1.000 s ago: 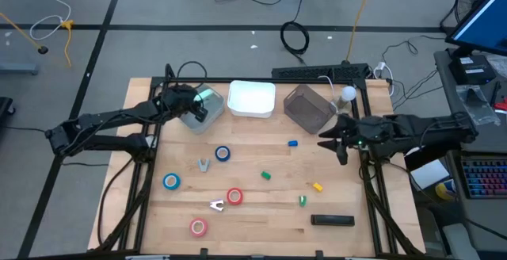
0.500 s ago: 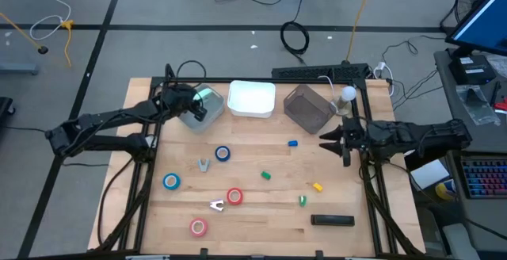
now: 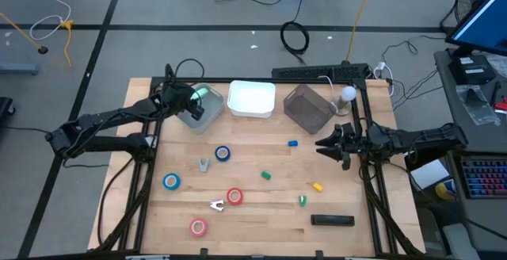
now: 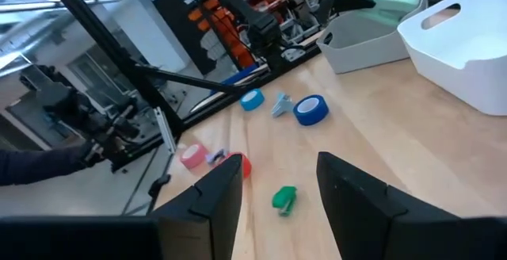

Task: Pick and place Stapler, Stapler remover, tape
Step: Put the light green stapler into the gray bin

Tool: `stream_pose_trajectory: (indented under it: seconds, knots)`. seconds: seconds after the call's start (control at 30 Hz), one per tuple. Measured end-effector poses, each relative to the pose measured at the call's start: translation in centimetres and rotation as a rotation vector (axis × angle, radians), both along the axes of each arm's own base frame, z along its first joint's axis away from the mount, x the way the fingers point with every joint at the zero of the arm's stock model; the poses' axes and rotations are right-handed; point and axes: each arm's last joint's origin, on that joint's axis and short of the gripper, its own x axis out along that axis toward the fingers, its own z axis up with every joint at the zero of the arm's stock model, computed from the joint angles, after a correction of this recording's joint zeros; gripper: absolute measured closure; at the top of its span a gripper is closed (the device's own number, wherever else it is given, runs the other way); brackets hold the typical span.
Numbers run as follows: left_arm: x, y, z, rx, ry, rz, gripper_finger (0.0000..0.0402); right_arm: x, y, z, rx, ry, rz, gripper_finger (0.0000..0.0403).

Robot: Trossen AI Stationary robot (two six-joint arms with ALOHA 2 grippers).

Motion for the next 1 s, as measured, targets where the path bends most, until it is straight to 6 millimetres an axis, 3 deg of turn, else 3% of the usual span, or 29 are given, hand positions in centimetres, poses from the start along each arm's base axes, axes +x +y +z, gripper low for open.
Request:
stream_pose_trajectory:
  seconds: [1.0]
  knots:
    - [0.1, -0.1, -3.3, -0.096, 0.047, -0.005, 0.0273, 0.0, 0.1, 0.4, 0.03, -0.041, 0.02, 0.0247]
